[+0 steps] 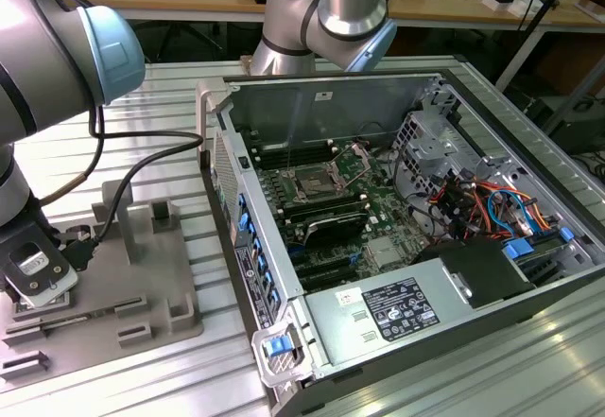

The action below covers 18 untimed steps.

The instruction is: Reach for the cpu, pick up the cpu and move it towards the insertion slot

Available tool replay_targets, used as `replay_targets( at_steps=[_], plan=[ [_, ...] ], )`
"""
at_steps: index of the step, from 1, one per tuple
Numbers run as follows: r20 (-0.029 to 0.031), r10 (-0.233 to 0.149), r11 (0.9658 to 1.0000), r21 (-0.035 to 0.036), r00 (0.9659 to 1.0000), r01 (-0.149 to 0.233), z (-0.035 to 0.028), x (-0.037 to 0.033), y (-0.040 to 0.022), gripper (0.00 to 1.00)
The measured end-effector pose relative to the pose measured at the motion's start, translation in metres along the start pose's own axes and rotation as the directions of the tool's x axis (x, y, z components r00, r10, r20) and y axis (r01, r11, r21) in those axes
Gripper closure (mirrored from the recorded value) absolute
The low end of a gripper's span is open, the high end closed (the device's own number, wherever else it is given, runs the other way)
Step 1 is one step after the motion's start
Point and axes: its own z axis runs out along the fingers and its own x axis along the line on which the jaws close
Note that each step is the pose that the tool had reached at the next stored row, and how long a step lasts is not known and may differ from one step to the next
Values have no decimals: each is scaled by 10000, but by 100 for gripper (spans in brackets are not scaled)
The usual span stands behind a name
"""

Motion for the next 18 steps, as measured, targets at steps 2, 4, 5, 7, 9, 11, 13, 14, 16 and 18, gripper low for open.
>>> replay_targets(
  at_steps=[2, 4, 5, 7, 9, 11, 13, 14, 16, 18],
  plan=[
    [-2, 9, 10000, 1, 10000, -9, -22, 1, 0, 45],
    [0, 15, 10000, 1, 10000, -15, -39, 0, 0, 45],
    [-2, 18, 10000, 2, 10000, -18, -51, 1, 1, 45],
    [-1, 20, 10000, 1, 10000, -20, -82, 1, 1, 45],
    [0, 22, 10000, 1, 10000, -22, -106, 1, 2, 45],
    [2, 22, 10000, -1, 10000, -22, -106, 1, 2, 45],
    [-1, 22, 10000, 1, 10000, -22, -109, 1, 2, 45],
    [-1, 22, 10000, 1, 10000, -22, -109, 1, 2, 45],
    [-5, 22, 10000, 3, 10000, -22, -121, 2, 2, 45],
    [-2, 22, 10000, 1, 10000, -22, -146, 2, 3, 45]
  ],
)
